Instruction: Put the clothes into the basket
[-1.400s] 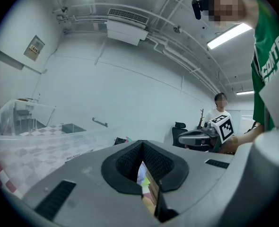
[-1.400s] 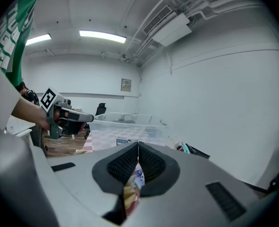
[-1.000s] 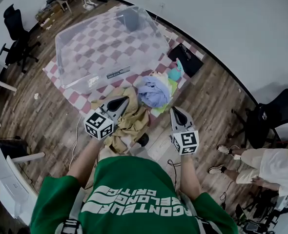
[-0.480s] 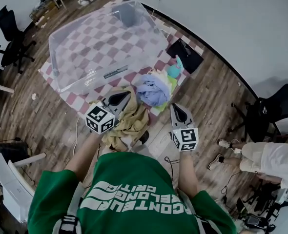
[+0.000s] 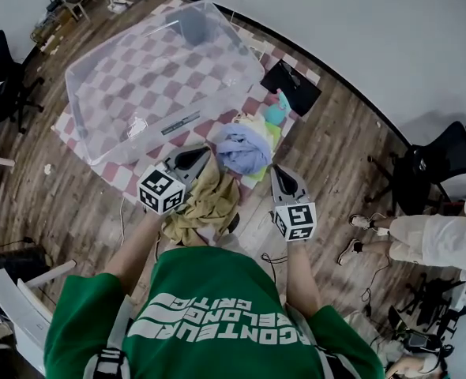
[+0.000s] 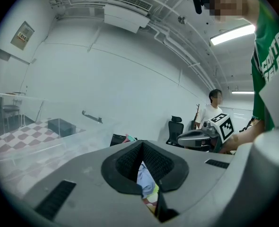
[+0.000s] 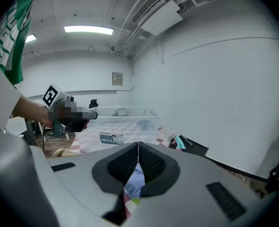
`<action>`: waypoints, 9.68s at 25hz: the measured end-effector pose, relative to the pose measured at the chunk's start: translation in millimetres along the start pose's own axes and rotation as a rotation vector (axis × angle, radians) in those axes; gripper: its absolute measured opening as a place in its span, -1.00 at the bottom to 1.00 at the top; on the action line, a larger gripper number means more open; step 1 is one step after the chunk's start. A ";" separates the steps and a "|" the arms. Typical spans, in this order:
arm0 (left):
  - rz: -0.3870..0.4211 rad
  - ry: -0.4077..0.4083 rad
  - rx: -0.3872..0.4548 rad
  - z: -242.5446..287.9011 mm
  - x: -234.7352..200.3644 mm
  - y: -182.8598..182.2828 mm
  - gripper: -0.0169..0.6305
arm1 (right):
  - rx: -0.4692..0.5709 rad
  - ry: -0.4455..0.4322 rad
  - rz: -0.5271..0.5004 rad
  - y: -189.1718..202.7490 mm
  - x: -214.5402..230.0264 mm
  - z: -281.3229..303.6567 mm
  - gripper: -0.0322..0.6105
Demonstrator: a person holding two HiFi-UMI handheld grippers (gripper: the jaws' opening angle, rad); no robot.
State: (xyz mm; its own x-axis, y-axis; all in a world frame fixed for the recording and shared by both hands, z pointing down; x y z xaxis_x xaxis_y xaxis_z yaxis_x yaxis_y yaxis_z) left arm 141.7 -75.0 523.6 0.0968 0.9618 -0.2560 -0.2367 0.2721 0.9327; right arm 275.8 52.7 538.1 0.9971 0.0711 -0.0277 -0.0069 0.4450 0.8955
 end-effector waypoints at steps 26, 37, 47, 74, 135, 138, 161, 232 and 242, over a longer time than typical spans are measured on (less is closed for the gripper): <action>0.123 0.208 -0.324 146.5 -39.5 90.2 0.18 | -0.309 -0.137 0.078 111.9 28.4 99.9 -0.04; 0.107 0.281 -0.494 198.3 -54.0 147.3 0.35 | -0.404 -0.147 0.111 161.9 51.4 144.9 0.13; 0.065 0.333 -0.588 219.3 -54.3 185.2 0.35 | -0.472 -0.197 0.115 186.0 49.4 176.9 0.14; -0.042 0.387 -0.621 226.5 -41.6 196.8 -0.13 | -0.490 -0.263 0.027 183.6 32.7 191.0 -0.35; 0.510 0.146 -0.031 53.8 12.8 -209.0 -0.33 | 0.210 -0.011 -0.371 -230.8 -15.5 55.5 -0.44; 0.512 0.085 -0.018 25.2 -11.5 -219.2 -0.33 | 0.237 -0.060 -0.401 -252.4 -43.6 72.6 -0.44; 0.310 -0.312 -0.048 -160.8 -179.6 -165.4 -0.33 | 0.206 -0.475 -0.548 -277.4 -258.7 212.6 -0.44; -0.169 -0.457 -0.383 -92.1 -355.8 66.1 -0.12 | -0.419 -0.537 -0.651 -88.5 -225.3 435.5 -0.21; -0.049 -0.525 -0.127 -114.0 -327.8 -45.9 -0.36 | -0.095 -0.495 -0.561 -210.2 -221.0 371.4 -0.57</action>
State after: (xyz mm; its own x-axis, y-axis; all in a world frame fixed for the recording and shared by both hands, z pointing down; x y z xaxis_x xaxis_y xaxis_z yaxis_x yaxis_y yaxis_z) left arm 10.6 -399.3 535.7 0.5728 0.8127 -0.1071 -0.3314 0.3491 0.8765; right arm 85.1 -388.1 520.9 0.7707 -0.5880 -0.2454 0.5276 0.3731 0.7632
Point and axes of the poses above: the fingertips, and each gripper's own axes: z forward along the fingers, x to its right, y out of its underside, the point moved 1 cm from there along -z, backward along the fingers, and after that the axes turned 3 degrees about -x, right-handed, at the moved point
